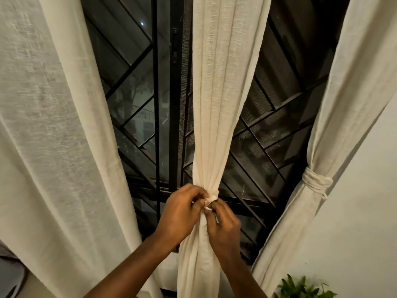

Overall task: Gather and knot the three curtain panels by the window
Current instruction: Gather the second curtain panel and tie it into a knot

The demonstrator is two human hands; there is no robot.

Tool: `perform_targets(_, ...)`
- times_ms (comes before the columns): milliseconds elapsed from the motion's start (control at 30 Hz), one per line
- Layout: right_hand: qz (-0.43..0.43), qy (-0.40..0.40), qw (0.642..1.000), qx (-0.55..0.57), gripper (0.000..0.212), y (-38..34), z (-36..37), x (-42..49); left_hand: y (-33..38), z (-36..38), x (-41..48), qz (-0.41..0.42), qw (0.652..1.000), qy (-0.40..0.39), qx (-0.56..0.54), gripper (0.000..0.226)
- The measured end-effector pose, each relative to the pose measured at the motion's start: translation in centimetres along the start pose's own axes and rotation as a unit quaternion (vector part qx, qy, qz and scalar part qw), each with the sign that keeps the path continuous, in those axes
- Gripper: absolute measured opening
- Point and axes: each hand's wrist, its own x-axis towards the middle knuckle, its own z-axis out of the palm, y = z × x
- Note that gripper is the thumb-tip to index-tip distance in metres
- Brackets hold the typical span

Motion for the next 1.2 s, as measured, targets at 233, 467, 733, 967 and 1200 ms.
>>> perform_targets(233,-0.017,0.001,1.0,-0.003,0.017,-0.1,0.2,0.1,-0.3,-0.3,0.8,0.139,0.967,0.014,0.212,0.018)
perform_targets(467,-0.017,0.023,1.0,-0.012,0.019,1.0,-0.3,0.7,-0.7,-0.1,0.7,0.17,0.934,-0.101,0.298,0.041)
perform_targets(733,0.062,0.014,0.998,0.024,0.02,0.7,-0.6,1.2,-1.3,0.0,1.2,0.096,0.92,-0.171,0.34,0.061)
perform_targets(967,0.139,-0.079,0.983,0.091,0.059,-0.6,-0.4,1.1,-1.8,0.0,2.2,0.056,0.886,-0.224,0.402,0.035)
perform_targets(1200,0.237,-0.167,0.934,0.21,0.079,-0.2,-0.8,1.8,-1.5,-0.6,1.5,0.096,0.896,-0.212,0.38,0.039)
